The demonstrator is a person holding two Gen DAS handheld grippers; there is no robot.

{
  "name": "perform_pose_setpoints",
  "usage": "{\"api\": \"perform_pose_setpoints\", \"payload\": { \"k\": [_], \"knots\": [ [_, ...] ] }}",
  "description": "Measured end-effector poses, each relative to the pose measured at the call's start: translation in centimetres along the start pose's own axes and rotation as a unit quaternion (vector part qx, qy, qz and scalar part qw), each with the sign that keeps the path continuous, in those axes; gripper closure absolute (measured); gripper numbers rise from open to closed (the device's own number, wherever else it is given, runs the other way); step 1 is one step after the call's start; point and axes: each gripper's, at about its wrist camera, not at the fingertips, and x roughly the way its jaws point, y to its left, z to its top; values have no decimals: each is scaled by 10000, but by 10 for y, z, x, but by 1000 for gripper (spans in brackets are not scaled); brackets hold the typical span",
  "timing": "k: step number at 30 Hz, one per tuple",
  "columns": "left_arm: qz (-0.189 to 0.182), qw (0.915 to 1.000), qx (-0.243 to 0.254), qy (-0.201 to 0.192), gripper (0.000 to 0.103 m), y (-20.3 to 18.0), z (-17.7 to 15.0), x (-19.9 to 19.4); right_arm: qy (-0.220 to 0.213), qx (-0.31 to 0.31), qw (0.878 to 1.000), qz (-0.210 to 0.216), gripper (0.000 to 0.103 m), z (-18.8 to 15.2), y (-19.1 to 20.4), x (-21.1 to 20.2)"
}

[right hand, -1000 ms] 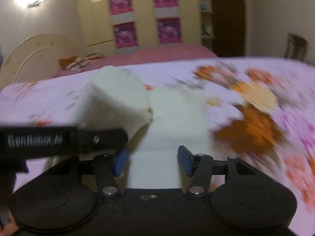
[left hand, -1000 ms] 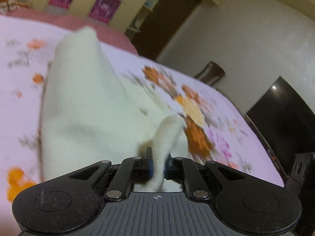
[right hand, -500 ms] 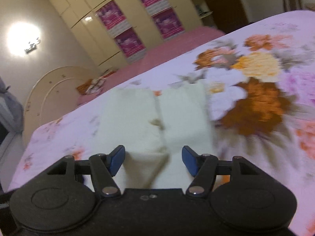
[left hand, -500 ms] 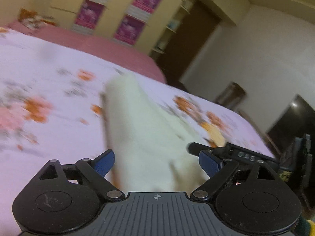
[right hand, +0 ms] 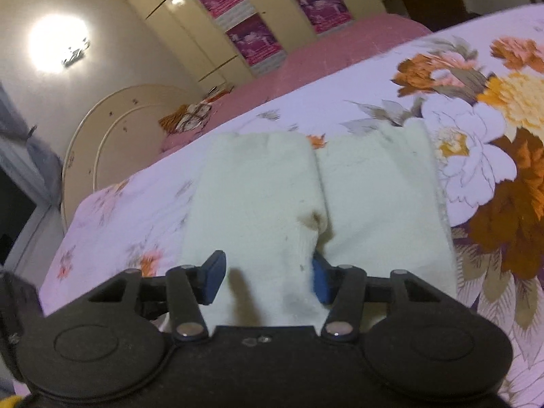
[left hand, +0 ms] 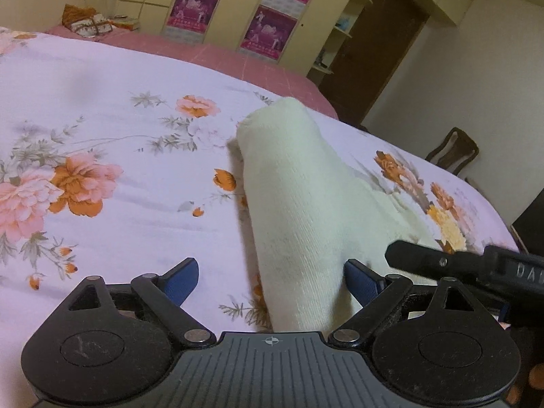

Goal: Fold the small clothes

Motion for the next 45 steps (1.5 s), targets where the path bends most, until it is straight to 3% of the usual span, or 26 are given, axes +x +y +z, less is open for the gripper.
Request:
{"api": "perform_pose_setpoints", "payload": {
  "k": [7,8,9,10,13,19,22,25,27,30,37,40,41,42,45],
  "knots": [
    [29,10000,66,7,12,-3,0,4,57,248,9995,183,49,7,-16,27],
    [30,10000,71,11,12,-4,0,4,55,305,9993,205,57,7,-17,28],
    [31,10000,71,8,12,-4,1,4,88,356,9990,262,86,7,-16,27],
    [19,10000,57,1,12,-4,1,3,103,425,9984,359,91,7,-16,24],
    [-105,9999,39,-44,12,-8,4,-1,-247,203,9990,302,92,4,-5,4],
    [-427,9985,347,10,12,-36,-1,-5,-895,-744,9924,-387,92,-5,14,-45],
    [-431,9978,459,202,12,-44,-13,0,-865,-608,9922,-666,92,-14,-3,-55],
    [-347,9969,641,280,12,-45,-23,3,-555,-166,9943,-897,91,-23,-31,-46],
    [-313,9962,749,322,12,-47,-23,0,-512,282,9952,-785,88,-27,-46,-43],
    [-333,9968,617,390,12,-43,-22,-8,-435,572,9956,-604,74,-28,-46,-52],
    [-277,9961,744,397,12,-34,-41,-27,-97,807,9951,-555,69,-58,-48,-87],
    [-218,9952,868,393,12,-41,-47,-29,27,656,9956,-674,77,-73,-43,-87],
    [-222,9952,867,405,12,-43,-46,-29,42,529,9953,-810,89,-74,-39,-86],
    [-278,9952,838,430,12,-45,-45,-29,23,392,9952,-898,95,-74,-34,-87],
    [-292,9952,816,462,12,-50,-46,-27,-406,-29,9920,-1193,96,-62,-21,-99]
  ]
}}
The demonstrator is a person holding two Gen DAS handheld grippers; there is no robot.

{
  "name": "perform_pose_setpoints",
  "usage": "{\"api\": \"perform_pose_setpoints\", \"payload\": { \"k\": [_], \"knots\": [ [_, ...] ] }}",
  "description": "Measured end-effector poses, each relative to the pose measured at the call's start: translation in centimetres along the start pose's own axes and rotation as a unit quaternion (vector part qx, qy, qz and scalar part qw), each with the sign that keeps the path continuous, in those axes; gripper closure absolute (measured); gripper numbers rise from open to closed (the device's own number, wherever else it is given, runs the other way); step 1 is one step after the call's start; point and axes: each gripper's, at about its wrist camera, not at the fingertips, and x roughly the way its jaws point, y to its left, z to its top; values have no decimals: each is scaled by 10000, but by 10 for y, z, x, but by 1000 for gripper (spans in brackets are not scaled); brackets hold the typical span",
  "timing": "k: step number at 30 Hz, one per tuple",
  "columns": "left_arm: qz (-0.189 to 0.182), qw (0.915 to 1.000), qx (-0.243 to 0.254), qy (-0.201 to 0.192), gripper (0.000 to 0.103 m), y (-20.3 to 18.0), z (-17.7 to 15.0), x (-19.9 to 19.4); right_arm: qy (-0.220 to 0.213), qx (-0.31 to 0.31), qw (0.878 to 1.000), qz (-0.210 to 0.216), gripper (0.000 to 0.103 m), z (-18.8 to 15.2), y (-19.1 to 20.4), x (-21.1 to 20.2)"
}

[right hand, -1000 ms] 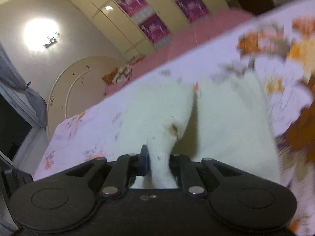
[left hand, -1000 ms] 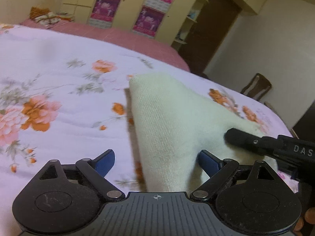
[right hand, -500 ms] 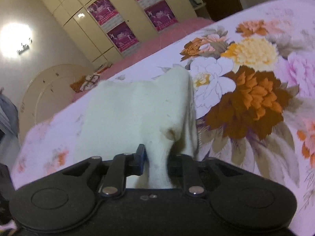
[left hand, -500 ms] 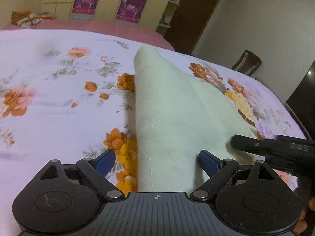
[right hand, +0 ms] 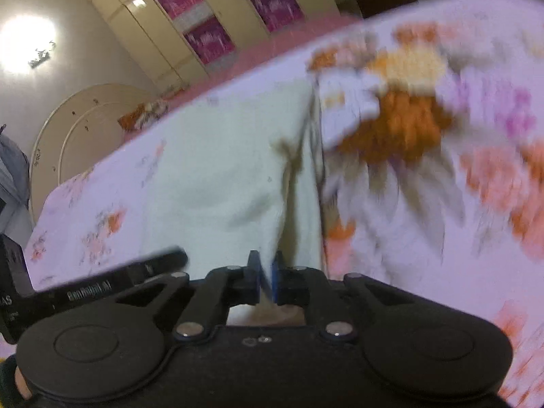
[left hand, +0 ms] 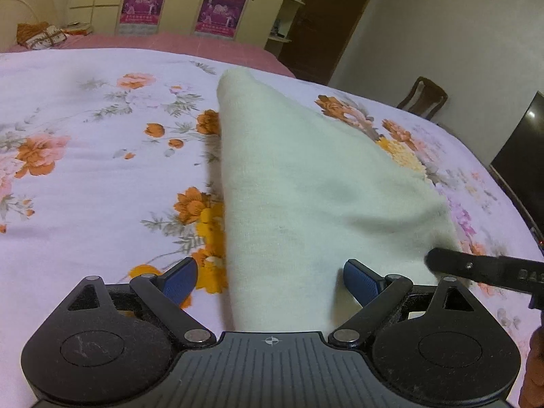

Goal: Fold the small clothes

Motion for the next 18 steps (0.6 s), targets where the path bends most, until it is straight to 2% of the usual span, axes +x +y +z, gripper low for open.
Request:
{"api": "perform_pose_setpoints", "payload": {
  "k": [1,3,4,5,7,10,11,12,15,18],
  "knots": [
    [40,10000,22,12,12,-2,-1,2,5,-88,9998,-153,96,3,-1,2],
    [75,9998,196,5,12,-4,-4,2,519,30,9981,-316,96,-2,-14,16],
    [64,9996,256,29,12,-5,-4,1,615,61,9977,-286,96,-5,-17,18],
    [33,9996,260,60,12,-4,-3,0,600,-3,9977,-307,95,-5,-15,15],
    [-70,9999,17,90,12,2,5,-6,565,-120,9977,-355,88,-1,-10,8],
    [-80,9995,-254,-164,12,10,23,-14,161,-31,9993,-322,67,12,-8,-6],
    [-66,9993,-285,-228,12,12,32,-12,-4,47,9997,-233,50,21,-8,-8],
    [-36,9992,-303,-248,12,13,39,-8,-139,87,9997,-172,43,29,-7,-7],
    [148,9987,-415,-249,12,19,61,14,-206,27,9997,-122,52,54,-3,15],
    [287,9965,-740,-260,12,30,76,37,-89,345,9993,-127,53,74,-9,53]
  ]
}}
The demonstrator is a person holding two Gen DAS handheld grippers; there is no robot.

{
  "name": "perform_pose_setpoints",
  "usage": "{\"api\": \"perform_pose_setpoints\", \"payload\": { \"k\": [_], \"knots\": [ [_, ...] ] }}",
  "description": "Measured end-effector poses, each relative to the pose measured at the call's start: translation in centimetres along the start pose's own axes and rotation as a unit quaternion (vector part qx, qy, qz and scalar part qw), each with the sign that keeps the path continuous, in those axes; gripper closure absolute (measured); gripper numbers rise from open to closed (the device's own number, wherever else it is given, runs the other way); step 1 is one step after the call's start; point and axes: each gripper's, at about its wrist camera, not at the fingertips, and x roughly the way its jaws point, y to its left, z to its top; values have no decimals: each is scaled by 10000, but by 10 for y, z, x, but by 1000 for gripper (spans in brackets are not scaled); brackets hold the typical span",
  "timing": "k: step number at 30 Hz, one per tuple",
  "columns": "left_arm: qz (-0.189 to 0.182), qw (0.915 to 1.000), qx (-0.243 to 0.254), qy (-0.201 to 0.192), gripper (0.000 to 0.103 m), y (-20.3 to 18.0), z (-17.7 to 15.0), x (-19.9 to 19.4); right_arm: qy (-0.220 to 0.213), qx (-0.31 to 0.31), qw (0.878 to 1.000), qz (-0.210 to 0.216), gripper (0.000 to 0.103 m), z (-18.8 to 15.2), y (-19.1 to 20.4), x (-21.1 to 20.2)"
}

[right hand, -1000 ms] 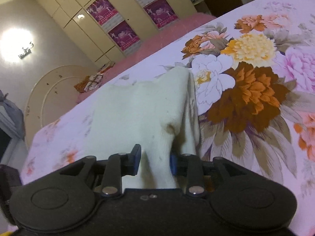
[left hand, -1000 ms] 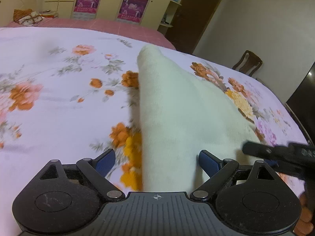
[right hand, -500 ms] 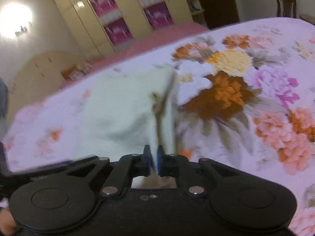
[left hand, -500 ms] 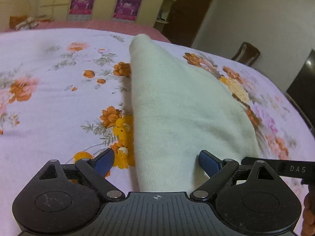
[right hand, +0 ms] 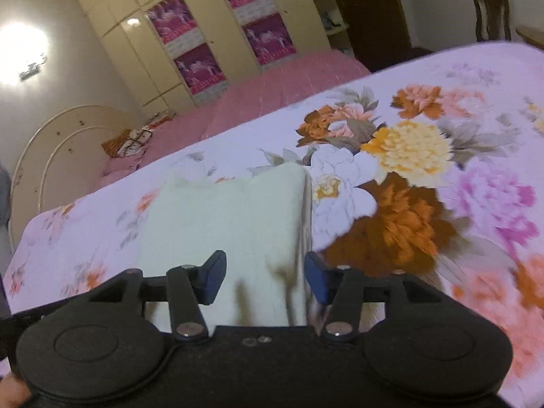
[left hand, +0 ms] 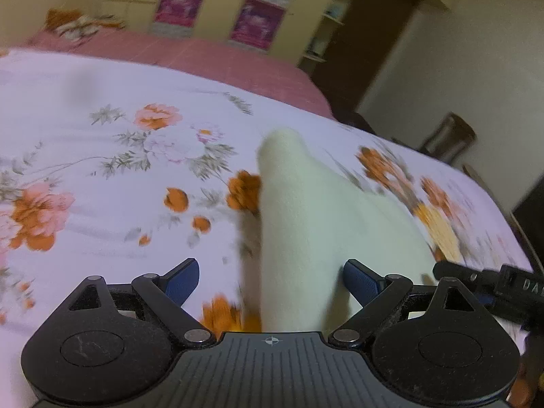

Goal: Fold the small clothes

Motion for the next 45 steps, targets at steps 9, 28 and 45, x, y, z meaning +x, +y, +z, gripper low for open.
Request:
{"api": "perform_pose_setpoints", "payload": {
  "k": [9,28,45],
  "knots": [
    [139,9998,-109,-35,6,4,22,48,-531,-1428,9863,-627,95,2,19,40],
    [507,9986,-30,-159,1,-7,40,70,-178,-1407,9874,-708,84,38,16,106],
    [524,9983,271,-21,1,-12,0,27,-185,-1563,9862,-512,80,-8,32,49]
  ]
}}
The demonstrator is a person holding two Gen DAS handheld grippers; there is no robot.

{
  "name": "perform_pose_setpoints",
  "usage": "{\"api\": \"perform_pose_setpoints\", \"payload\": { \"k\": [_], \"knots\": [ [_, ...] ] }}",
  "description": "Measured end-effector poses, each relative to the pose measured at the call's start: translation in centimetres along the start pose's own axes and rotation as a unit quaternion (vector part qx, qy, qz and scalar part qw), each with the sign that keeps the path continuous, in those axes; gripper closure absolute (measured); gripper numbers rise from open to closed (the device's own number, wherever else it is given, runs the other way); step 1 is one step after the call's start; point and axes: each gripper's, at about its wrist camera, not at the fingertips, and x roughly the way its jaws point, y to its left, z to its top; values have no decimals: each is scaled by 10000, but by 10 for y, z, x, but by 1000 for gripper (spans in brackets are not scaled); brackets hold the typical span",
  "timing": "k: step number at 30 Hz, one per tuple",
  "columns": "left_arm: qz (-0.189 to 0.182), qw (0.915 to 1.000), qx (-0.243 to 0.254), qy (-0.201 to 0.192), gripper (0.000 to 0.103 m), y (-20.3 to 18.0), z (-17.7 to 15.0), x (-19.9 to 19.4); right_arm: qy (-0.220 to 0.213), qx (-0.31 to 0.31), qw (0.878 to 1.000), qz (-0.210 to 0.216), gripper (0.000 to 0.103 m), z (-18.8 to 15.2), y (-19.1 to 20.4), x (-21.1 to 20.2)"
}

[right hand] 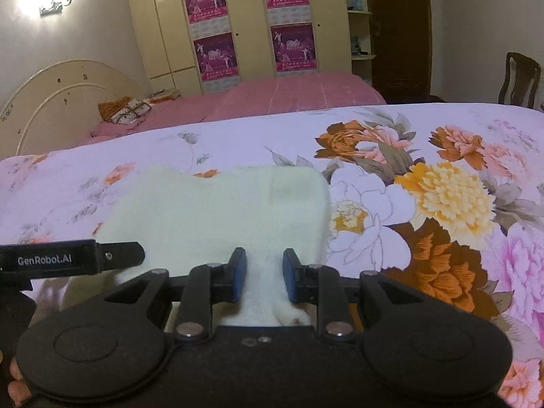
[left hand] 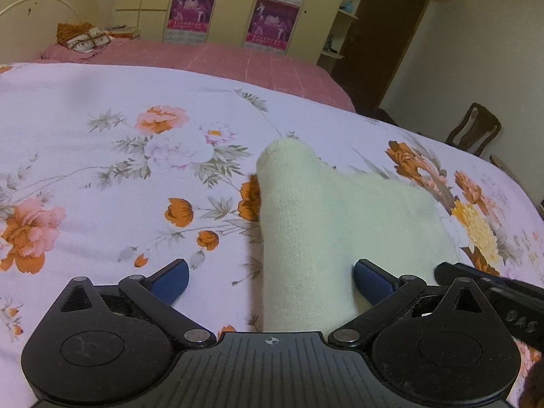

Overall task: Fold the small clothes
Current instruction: 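Open the right gripper and hold both grippers above the folded sweater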

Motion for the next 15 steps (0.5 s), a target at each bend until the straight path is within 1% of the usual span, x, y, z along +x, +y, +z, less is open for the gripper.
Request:
{"api": "perform_pose_setpoints", "payload": {
  "k": [1,2,3,7,12,15],
  "knots": [
    [1,10000,-15,18,1,0,0,-2,20,54,10000,2,79,3,1,-4],
    [-8,10000,-15,22,1,0,-1,-6,-16,131,9999,54,77,3,1,-11],
    [-15,10000,14,9,1,-2,-2,-9,-85,191,9997,107,77,3,2,-19],
    [-36,9999,156,-45,1,-5,-12,-22,-175,88,9997,135,77,-7,10,-41],
    [-88,9997,225,12,1,-7,-23,-29,-60,-14,10000,10,78,-24,14,-42],
    [-78,9996,266,59,1,-7,-26,-31,-38,-183,9997,-144,78,-27,18,-38]
  ]
}}
